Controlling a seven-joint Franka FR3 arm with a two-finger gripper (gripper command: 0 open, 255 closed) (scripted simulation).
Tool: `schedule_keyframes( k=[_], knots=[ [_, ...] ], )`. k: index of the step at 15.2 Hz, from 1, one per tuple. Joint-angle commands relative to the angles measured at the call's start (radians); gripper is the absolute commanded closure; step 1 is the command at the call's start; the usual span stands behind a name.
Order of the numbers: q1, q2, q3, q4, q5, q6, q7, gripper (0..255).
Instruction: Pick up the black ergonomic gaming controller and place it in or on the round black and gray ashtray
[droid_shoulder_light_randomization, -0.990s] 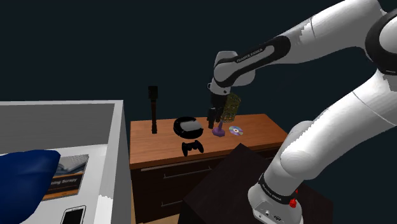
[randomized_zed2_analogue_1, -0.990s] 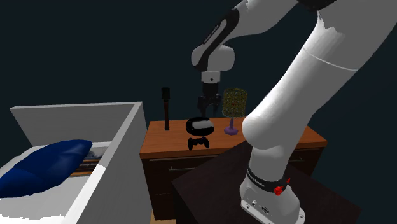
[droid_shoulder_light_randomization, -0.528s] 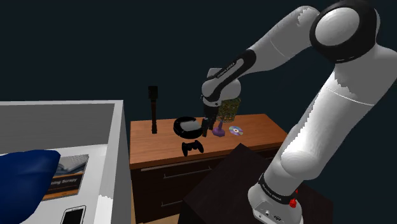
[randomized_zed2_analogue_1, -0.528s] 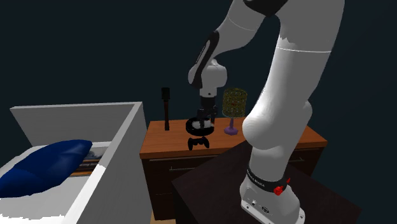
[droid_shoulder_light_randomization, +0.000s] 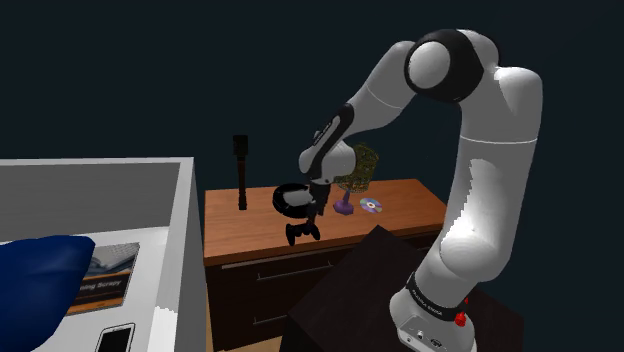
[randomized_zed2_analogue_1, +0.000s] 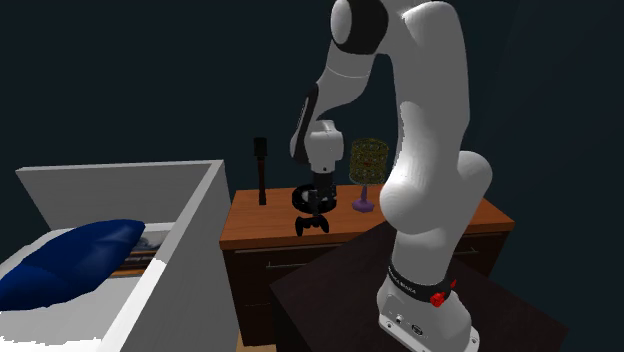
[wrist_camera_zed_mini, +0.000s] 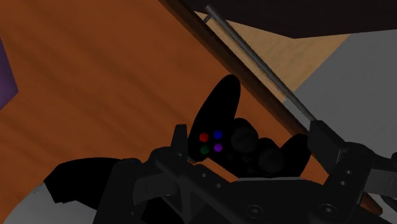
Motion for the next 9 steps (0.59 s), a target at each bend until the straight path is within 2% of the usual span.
schedule_keyframes(
  k=[1, 9],
  knots=[
    [-0.016, 0.090, 0.018, 0.056, 0.026, 0.032, -0.033, 0],
    [-0.040, 0.199, 0.060, 0.072, 0.074, 0.125, -0.070, 0]
  ],
)
